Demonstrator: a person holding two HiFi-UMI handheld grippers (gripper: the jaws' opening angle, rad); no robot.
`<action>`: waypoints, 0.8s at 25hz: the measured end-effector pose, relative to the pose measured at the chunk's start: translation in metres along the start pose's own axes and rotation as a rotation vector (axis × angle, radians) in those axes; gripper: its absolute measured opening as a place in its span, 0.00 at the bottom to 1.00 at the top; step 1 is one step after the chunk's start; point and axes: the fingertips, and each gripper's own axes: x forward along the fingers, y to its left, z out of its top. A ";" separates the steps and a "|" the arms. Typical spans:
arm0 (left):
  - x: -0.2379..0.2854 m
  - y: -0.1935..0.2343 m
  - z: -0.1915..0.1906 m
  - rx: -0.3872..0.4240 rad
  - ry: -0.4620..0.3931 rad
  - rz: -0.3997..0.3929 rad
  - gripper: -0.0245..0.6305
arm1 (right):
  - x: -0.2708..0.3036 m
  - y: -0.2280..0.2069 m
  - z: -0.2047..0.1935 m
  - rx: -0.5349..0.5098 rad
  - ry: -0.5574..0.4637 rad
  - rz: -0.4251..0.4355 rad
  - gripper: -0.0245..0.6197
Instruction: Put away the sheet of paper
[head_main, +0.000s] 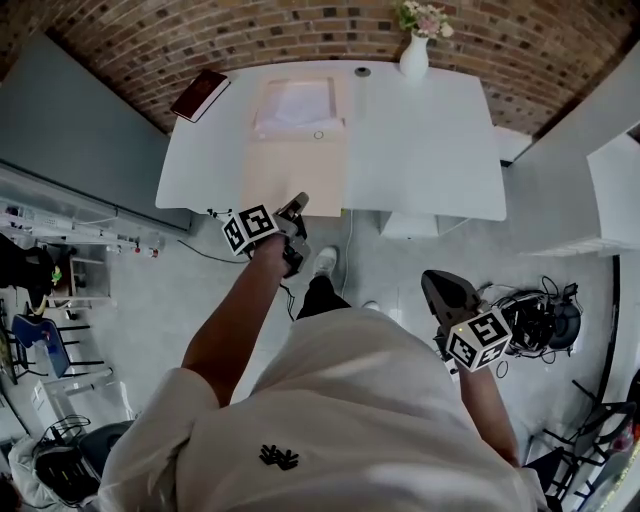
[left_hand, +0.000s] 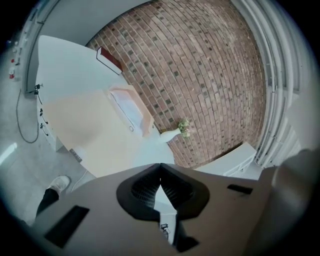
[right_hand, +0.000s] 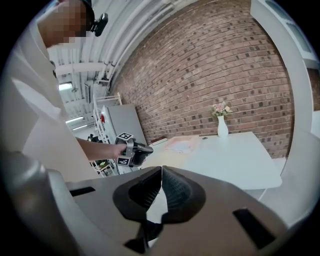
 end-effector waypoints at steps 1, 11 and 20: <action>-0.006 -0.004 -0.007 0.013 0.010 -0.008 0.07 | -0.001 0.003 0.000 -0.005 -0.002 0.003 0.08; -0.050 -0.015 -0.049 0.091 0.058 -0.024 0.07 | -0.016 0.024 -0.001 -0.045 -0.008 0.024 0.08; -0.064 -0.018 -0.064 0.112 0.076 -0.046 0.07 | -0.021 0.033 0.000 -0.073 -0.014 0.025 0.08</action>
